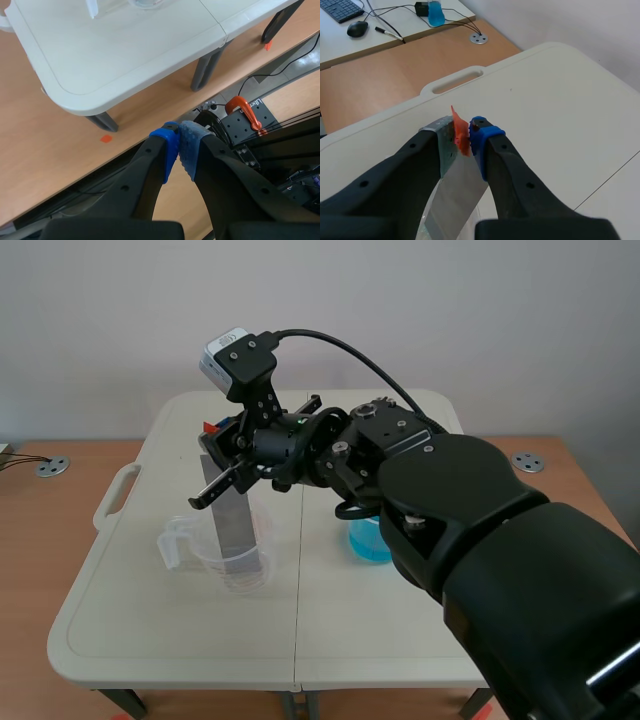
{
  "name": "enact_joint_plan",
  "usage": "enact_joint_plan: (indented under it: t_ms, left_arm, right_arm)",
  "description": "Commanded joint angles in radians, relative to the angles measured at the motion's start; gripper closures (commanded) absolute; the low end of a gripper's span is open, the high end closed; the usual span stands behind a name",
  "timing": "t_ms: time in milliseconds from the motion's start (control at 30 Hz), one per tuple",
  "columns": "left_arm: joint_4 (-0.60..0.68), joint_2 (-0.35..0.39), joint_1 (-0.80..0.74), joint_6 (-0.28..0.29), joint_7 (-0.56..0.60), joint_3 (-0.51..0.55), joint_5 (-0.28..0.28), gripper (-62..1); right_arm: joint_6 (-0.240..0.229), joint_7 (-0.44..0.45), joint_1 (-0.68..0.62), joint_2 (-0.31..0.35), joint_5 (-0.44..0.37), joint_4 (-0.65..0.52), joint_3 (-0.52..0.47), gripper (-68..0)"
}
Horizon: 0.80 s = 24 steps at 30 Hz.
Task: Hold the metal plate by the orange handle, dip it into the blue solution, take it out and point at it, then put the plate back in the beaker on the left.
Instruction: 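Lift the metal plate out of the left beaker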
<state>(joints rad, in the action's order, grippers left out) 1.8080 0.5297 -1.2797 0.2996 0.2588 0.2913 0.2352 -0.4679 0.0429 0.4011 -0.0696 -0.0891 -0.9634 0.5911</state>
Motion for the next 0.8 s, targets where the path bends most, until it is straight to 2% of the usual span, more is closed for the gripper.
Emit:
enact_joint_plan:
  t_ms: [0, 67, 133, 533, 767]
  left_arm:
    - [0.017, 0.0, 0.003, 0.003, 0.011, 0.001, 0.007, -1.5]
    - [0.017, 0.0, 0.003, 0.003, 0.011, 0.001, 0.007, -1.5]
    - [0.017, 0.0, 0.003, 0.003, 0.011, 0.001, 0.007, -1.5]
    - [0.017, 0.0, 0.003, 0.003, 0.01, 0.001, 0.007, -1.5]
    - [0.017, 0.0, 0.003, 0.003, 0.01, 0.001, 0.007, -1.5]
  right_arm:
    - [-0.005, 0.023, 0.029, -0.005, -0.007, -0.009, -0.001, -3.2]
    - [-0.007, 0.039, 0.029, -0.005, -0.007, -0.009, -0.001, -1.1]
    - [-0.034, 0.057, 0.029, -0.005, -0.007, -0.009, -0.001, -1.3]
    - [-0.278, 0.092, 0.031, 0.0, -0.007, -0.009, -0.001, -1.3]
    - [-0.278, 0.138, 0.031, 0.05, -0.024, -0.023, -0.003, -1.3]
